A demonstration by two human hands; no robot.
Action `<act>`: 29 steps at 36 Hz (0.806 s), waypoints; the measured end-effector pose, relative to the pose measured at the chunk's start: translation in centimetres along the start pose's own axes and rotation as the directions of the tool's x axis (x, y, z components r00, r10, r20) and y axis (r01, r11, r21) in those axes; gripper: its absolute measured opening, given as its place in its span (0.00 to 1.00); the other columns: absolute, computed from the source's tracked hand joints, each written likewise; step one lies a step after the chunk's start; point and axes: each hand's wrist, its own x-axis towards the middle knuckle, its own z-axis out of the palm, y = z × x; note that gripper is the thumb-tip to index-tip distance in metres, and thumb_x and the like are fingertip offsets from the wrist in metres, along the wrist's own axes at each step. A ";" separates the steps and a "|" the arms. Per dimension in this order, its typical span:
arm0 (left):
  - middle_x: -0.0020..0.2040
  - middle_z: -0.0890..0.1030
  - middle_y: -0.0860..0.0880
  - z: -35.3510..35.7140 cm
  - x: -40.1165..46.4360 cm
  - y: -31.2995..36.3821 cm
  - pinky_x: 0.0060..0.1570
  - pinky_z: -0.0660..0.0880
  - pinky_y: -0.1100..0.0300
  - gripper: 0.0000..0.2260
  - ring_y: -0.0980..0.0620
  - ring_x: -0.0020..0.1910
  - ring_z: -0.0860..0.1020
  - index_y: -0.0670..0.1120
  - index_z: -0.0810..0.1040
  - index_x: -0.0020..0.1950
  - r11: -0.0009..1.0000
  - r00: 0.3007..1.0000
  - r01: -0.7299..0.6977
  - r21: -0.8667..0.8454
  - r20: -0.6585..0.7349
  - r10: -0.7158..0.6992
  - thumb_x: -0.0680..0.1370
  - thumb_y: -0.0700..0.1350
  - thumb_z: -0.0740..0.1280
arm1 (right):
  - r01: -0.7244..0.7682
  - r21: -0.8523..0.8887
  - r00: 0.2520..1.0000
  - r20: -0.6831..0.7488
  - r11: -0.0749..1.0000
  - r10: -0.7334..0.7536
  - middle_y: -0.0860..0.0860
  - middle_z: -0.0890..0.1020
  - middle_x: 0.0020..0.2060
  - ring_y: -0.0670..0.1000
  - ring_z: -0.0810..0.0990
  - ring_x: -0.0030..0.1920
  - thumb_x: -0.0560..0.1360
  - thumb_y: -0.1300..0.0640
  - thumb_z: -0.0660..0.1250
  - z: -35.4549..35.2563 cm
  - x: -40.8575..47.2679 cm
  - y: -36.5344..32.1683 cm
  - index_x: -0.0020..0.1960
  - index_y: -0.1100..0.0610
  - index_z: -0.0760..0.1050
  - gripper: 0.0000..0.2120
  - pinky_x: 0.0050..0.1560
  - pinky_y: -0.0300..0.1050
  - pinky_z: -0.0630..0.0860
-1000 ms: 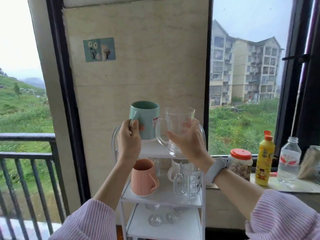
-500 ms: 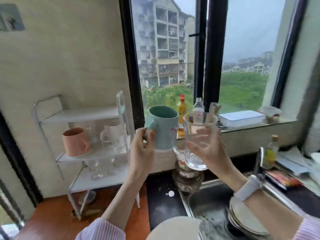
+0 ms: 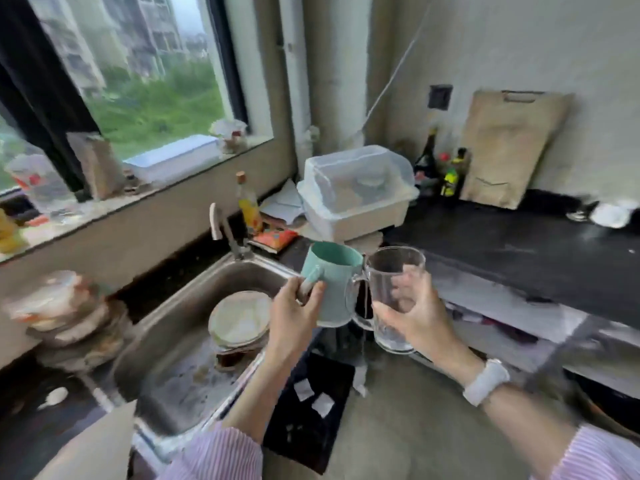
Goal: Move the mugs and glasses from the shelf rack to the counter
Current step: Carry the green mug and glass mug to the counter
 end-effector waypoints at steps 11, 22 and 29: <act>0.29 0.72 0.50 24.3 3.6 2.4 0.28 0.64 0.66 0.15 0.58 0.29 0.66 0.39 0.71 0.34 0.994 0.919 0.020 -0.107 0.393 0.023 0.73 0.49 0.68 | -0.297 -0.051 0.897 -0.358 0.954 0.260 0.45 0.74 0.55 0.43 0.76 0.56 0.64 0.51 0.75 -17.4 1.5 10.3 0.58 0.46 0.60 0.31 0.56 0.38 0.71; 0.31 0.74 0.47 46.2 11.7 5.8 0.33 0.67 0.56 0.16 0.51 0.33 0.69 0.38 0.71 0.35 0.990 0.792 0.079 -0.115 0.611 0.008 0.74 0.50 0.68 | -0.422 0.004 0.744 -0.569 0.906 0.349 0.48 0.73 0.57 0.47 0.74 0.57 0.64 0.52 0.75 -30.5 10.9 19.1 0.59 0.47 0.61 0.31 0.60 0.45 0.72; 0.37 0.80 0.46 57.8 14.2 8.4 0.38 0.77 0.49 0.13 0.46 0.38 0.77 0.41 0.75 0.38 0.988 0.710 0.092 -0.128 0.704 0.025 0.74 0.50 0.67 | -0.488 0.089 0.612 -0.675 0.868 0.413 0.44 0.73 0.54 0.42 0.75 0.53 0.61 0.48 0.77 -38.3 14.3 24.2 0.59 0.47 0.61 0.33 0.48 0.35 0.73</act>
